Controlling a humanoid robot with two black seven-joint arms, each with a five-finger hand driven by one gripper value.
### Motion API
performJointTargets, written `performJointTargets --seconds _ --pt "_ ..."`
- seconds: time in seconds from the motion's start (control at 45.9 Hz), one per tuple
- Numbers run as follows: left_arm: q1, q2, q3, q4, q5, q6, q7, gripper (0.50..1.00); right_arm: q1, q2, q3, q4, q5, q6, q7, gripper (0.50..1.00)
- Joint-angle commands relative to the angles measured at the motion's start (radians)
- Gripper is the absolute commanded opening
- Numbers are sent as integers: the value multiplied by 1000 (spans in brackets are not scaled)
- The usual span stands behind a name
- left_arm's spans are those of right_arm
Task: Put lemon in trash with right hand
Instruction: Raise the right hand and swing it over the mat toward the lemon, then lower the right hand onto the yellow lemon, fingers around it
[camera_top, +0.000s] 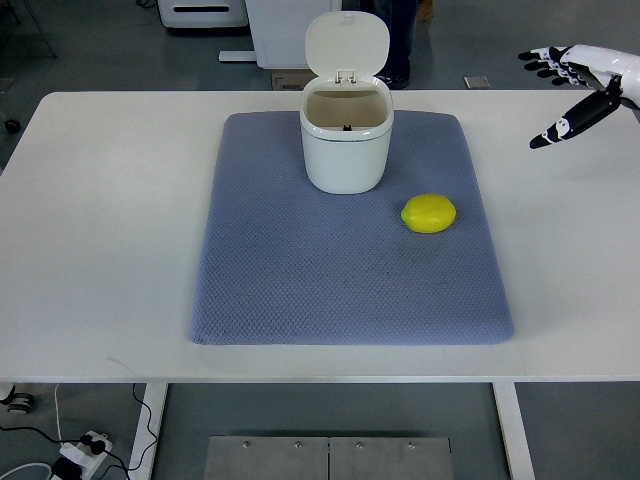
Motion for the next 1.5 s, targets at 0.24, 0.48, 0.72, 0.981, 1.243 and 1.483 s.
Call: performJointTargets --seconds 0.24,0.48,0.72,0.981,1.243,1.483 --pt "0 0 0 0 1 0 0 1000 141 75 -169 83 -1 -10 -3 985" --pt "0 0 0 -1 1 0 0 1000 208 196 -277 123 5 -36 -27 981" --pt "0 0 0 0 1 0 0 1000 228 299 -317 130 11 -57 -69 979" --pt "0 0 0 0 1 0 0 1000 230 394 -340 146 15 -74 -115 972" --pt "0 0 0 0 1 0 0 1000 228 439 -341 147 17 -83 -135 970" --pt "0 0 0 0 -1 0 0 1000 184 485 -340 144 72 -123 -149 970"
